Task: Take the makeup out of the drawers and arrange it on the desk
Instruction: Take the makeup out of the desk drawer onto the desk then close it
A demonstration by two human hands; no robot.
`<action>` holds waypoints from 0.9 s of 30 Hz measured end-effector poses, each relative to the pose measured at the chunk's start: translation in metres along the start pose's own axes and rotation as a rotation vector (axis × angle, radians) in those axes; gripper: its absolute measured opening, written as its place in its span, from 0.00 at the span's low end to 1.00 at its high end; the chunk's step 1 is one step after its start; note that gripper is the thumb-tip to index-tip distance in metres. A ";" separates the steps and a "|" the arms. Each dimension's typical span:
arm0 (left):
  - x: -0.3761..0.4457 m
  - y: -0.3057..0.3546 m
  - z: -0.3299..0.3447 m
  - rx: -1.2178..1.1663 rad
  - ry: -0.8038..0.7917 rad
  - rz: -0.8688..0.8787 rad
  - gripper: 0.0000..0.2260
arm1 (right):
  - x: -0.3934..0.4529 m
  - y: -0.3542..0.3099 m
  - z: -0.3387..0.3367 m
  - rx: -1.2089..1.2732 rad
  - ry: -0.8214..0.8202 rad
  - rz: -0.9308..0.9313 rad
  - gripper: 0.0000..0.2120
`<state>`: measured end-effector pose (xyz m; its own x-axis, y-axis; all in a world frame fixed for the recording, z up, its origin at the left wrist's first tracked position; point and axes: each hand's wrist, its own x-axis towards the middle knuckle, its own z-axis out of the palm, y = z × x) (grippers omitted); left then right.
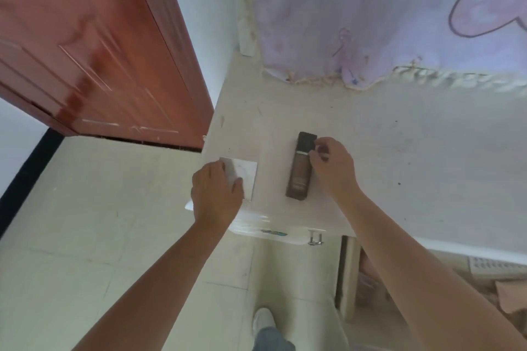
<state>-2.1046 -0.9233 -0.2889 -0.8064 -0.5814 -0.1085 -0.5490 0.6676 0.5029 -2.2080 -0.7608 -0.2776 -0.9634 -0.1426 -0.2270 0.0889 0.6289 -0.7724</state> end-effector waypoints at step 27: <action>-0.109 -0.015 0.085 -0.070 0.113 0.807 0.14 | -0.116 0.076 -0.020 -0.061 0.061 -0.140 0.17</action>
<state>-2.0273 -0.8306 -0.3572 -0.9184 0.0201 0.3951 0.2092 0.8723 0.4419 -2.0946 -0.6812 -0.2979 -0.9791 -0.1861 -0.0820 -0.0606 0.6515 -0.7562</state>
